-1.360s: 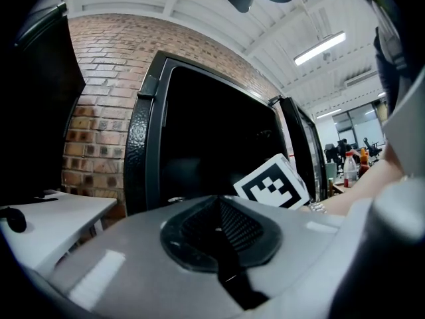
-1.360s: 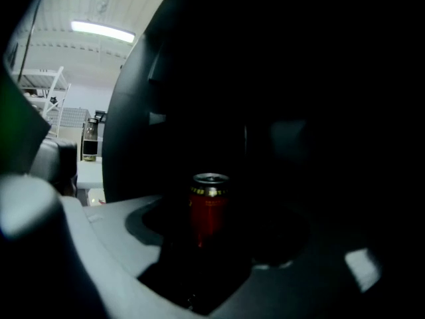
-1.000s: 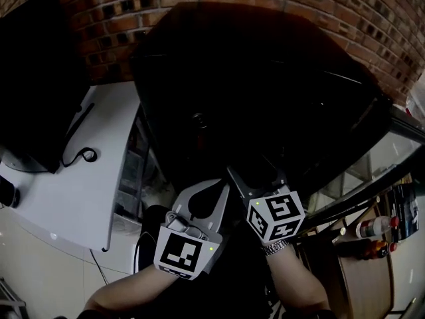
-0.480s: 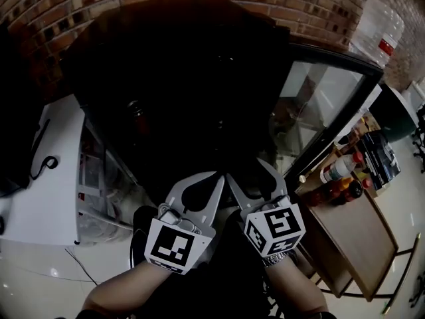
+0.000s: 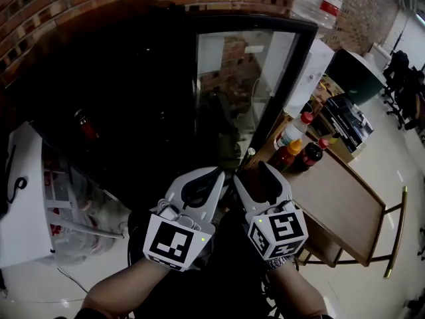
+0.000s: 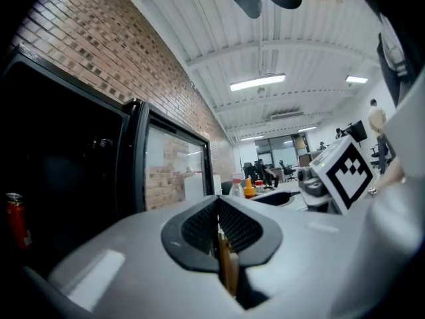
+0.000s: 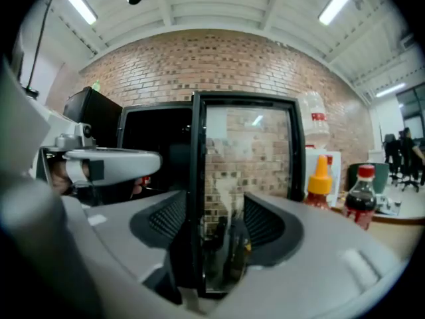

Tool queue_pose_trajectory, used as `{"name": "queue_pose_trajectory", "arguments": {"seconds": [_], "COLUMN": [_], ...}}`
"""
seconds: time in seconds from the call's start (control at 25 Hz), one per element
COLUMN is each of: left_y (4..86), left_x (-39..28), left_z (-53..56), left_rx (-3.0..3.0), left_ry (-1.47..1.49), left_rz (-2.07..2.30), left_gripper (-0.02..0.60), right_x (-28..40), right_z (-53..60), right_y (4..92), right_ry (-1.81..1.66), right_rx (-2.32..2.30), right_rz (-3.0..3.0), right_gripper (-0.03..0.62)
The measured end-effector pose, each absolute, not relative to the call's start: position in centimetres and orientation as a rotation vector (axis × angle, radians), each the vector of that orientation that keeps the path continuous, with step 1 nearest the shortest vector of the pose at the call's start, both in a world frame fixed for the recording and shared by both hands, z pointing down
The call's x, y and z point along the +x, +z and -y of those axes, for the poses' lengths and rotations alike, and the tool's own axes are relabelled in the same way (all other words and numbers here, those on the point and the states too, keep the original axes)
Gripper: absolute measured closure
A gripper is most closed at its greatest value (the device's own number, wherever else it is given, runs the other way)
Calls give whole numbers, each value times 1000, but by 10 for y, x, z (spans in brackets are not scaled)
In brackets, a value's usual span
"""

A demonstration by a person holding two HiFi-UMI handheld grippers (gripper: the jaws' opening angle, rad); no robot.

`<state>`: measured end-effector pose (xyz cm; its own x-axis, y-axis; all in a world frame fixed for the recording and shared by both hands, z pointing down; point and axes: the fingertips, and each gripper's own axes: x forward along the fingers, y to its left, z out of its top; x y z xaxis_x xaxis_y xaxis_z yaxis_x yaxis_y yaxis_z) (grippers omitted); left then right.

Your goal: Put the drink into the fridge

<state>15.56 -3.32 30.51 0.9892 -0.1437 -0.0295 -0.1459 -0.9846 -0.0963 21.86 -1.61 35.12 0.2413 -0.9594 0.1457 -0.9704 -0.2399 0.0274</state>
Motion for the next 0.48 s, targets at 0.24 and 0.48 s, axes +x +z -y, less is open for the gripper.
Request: {"name": "queue_pose_trajectory", "arguments": {"seconds": [0.24, 0.48], "left_y": [312, 322], "left_x": [186, 208], "left_z": [4, -17], "left_rx": [-3049, -3028], "left_ry": [17, -19], "left_rz": [-113, -26], "left_gripper": [578, 578], "right_x": [252, 285], "right_z": [-26, -51], "right_y": [357, 368], "right_ry": [172, 224], "right_rx": [2464, 2523], "right_rz": [1718, 1581], "right_gripper": [321, 321]}}
